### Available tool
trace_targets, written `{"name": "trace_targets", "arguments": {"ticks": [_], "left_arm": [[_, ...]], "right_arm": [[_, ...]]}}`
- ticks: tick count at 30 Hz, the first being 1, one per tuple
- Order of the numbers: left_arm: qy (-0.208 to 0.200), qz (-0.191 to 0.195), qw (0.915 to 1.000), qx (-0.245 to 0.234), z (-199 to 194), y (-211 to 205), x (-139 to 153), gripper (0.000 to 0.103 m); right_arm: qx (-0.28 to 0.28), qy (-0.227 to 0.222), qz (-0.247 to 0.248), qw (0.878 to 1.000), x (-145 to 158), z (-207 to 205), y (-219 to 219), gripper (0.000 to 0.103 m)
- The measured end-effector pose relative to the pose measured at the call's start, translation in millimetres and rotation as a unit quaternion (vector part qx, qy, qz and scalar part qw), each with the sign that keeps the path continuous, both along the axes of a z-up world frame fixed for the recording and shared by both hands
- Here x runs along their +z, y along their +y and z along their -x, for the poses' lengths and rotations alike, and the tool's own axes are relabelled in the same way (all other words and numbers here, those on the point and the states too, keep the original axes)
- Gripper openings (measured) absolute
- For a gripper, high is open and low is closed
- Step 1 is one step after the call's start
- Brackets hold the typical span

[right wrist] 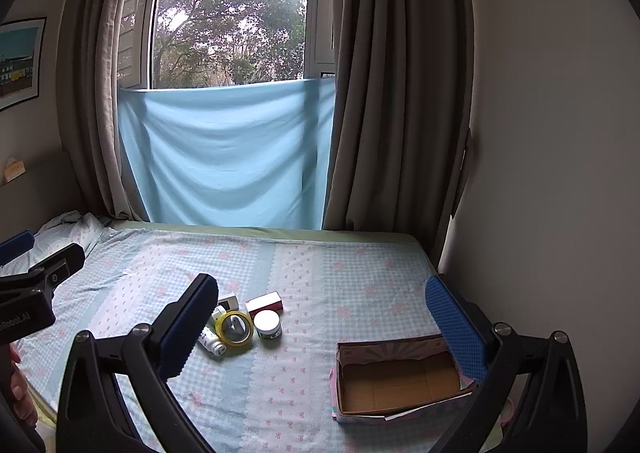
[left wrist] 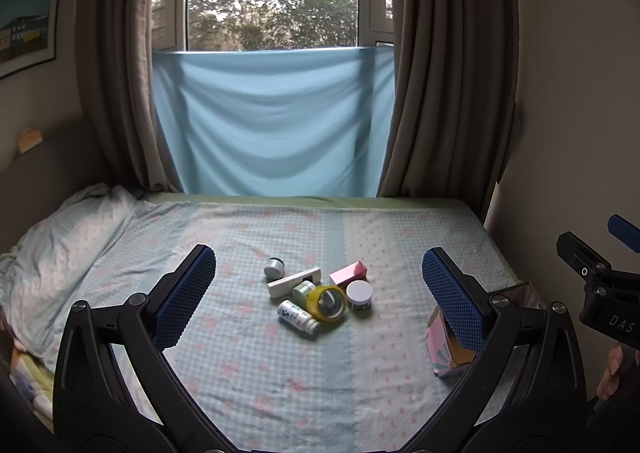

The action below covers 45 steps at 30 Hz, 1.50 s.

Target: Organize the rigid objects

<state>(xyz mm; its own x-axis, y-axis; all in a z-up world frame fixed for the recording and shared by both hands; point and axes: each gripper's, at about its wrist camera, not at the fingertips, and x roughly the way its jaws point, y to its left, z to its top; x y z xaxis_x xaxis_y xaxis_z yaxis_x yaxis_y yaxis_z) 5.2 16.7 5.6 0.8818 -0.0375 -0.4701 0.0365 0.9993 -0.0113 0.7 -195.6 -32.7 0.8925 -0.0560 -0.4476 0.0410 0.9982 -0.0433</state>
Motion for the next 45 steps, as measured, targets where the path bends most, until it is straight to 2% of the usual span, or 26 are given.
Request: {"name": "trace_targets", "arguments": {"ticks": [11, 22, 28, 35, 41, 45], "left_arm": [[0.008, 0.0, 0.9999, 0.007, -3, 2, -4, 0.102], [0.057, 0.013, 0.9975, 0.039, -38, 13, -22, 0.102], [0.098, 0.017, 0.9929, 0.065, -76, 16, -53, 0.102], [0.155, 0.031, 0.9844, 0.078, -120, 26, -97, 0.102], [0.183, 0.03, 0.9794, 0.08, -164, 51, -131, 0.102], [0.209, 0.034, 0.9748, 0.072, -205, 74, -158, 0.102]], "right_arm": [[0.006, 0.002, -0.003, 1.0, -1, -2, 4, 0.103], [0.048, 0.045, -0.014, 0.998, -19, -35, 1, 0.103], [0.103, 0.088, -0.049, 0.99, -58, -69, 0, 0.103], [0.141, 0.134, -0.079, 0.978, -103, -111, 9, 0.103], [0.162, 0.174, -0.106, 0.966, -145, -150, 30, 0.103], [0.173, 0.204, -0.144, 0.953, -179, -180, 45, 0.103]]}}
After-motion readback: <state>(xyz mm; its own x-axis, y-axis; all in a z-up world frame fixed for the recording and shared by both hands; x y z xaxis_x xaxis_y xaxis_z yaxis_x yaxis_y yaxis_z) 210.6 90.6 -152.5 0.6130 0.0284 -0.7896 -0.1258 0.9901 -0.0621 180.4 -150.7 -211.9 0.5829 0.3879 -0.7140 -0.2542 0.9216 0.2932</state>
